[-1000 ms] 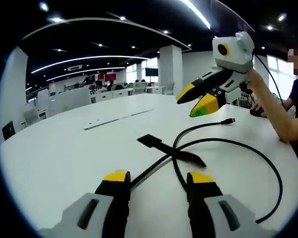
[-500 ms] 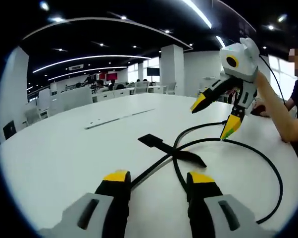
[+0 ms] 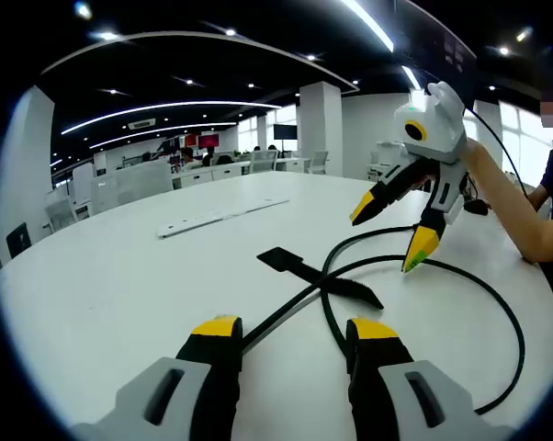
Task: Find the charging cable on the desk, coil it up and secure with Velcro.
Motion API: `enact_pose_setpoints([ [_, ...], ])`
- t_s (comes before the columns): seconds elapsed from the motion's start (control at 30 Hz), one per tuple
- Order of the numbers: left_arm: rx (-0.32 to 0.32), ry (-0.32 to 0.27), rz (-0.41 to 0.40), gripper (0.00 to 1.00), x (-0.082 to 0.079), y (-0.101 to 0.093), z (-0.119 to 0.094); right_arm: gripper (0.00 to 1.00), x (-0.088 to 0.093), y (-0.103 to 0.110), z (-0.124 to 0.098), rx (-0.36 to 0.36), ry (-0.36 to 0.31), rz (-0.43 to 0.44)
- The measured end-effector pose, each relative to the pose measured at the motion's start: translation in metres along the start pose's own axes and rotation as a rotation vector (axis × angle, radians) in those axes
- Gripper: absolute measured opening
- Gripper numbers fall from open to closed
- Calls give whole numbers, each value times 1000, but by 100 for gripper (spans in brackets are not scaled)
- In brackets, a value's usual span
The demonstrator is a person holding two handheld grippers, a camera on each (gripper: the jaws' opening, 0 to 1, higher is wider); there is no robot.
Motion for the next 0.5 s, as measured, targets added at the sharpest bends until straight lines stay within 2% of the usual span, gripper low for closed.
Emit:
enact_pose_setpoints([
  [0.23,-5,8,2,45,0,1,-1,56,2,4,1,-27,11,34],
  [0.43,-33,42,-23,42,0,-1,-4,48,3,4,0,-11,18,36],
  [0.5,-44,52,-32,42,1,-1,-5,42,2,3,0,6,19,32],
])
Point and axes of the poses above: the point that each gripper's makers call its tool centre point, and the gripper's own axes: z roughly forward along the fingers, y roughly to its left, x roughly out of its underside, the point moved 6 cm from there along -z, roughly backward along the fingers, and after that the axes turned 8 degrees about x, right-handed, at the moved point
